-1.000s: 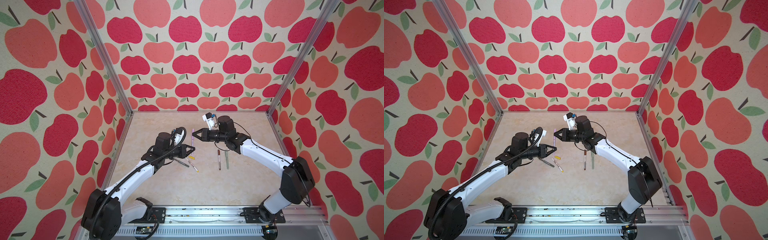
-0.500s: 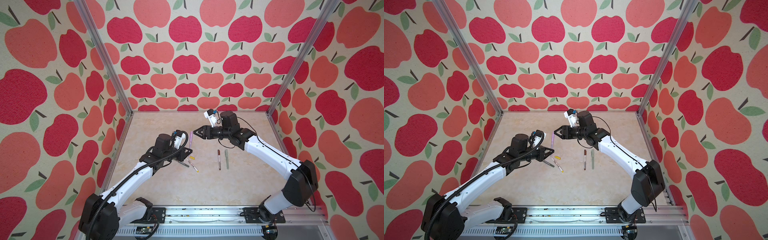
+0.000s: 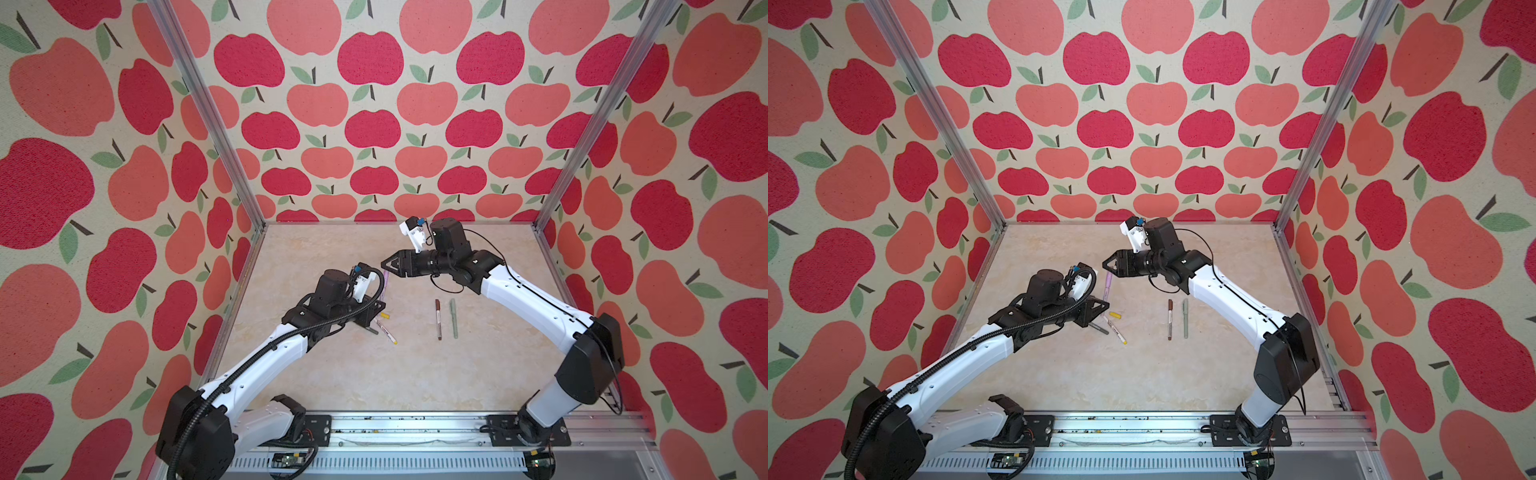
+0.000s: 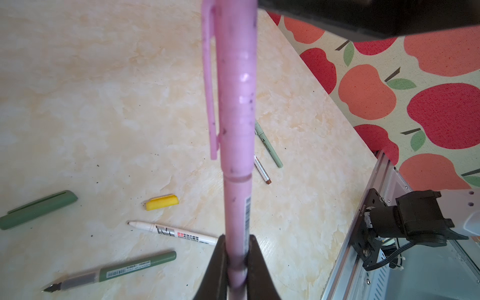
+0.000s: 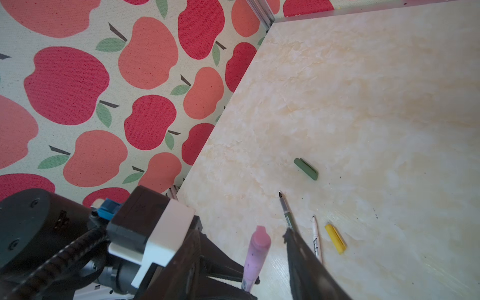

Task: Insert the pens into the pen caps
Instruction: 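Open the right gripper to release the cap on the pen, then close the right gripper around the top of the pink cap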

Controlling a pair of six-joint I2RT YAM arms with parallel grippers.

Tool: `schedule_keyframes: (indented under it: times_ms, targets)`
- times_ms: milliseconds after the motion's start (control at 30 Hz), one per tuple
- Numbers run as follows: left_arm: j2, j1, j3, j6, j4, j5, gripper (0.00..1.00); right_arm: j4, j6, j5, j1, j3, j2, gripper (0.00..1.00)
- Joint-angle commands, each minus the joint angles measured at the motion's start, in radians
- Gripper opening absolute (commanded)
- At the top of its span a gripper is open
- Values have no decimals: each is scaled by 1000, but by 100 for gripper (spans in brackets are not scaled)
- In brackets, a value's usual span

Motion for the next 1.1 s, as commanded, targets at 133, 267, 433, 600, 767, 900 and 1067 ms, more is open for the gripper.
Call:
schedule_keyframes:
  times_ms: [133,267,433,600,767,900,1067]
  targets:
    - [-35,-13,30,26,-7,-49,0,-60,-36,38,19,40,29,44]
    - [-36,-17,28,26,2,-62,0,-68,-38,41,24,44,34,37]
    - [-33,-21,30,22,21,-73,0,-70,-37,39,27,43,37,26]
    - [-29,-24,29,12,55,-83,0,-65,-31,32,28,37,43,20]
    - [-20,-27,34,9,87,-93,0,-60,-25,23,31,32,53,16]
    - [-19,-27,41,9,122,-108,0,-56,-19,15,34,24,55,13]
    - [-23,-27,51,9,171,-151,0,-50,-15,13,37,2,53,10]
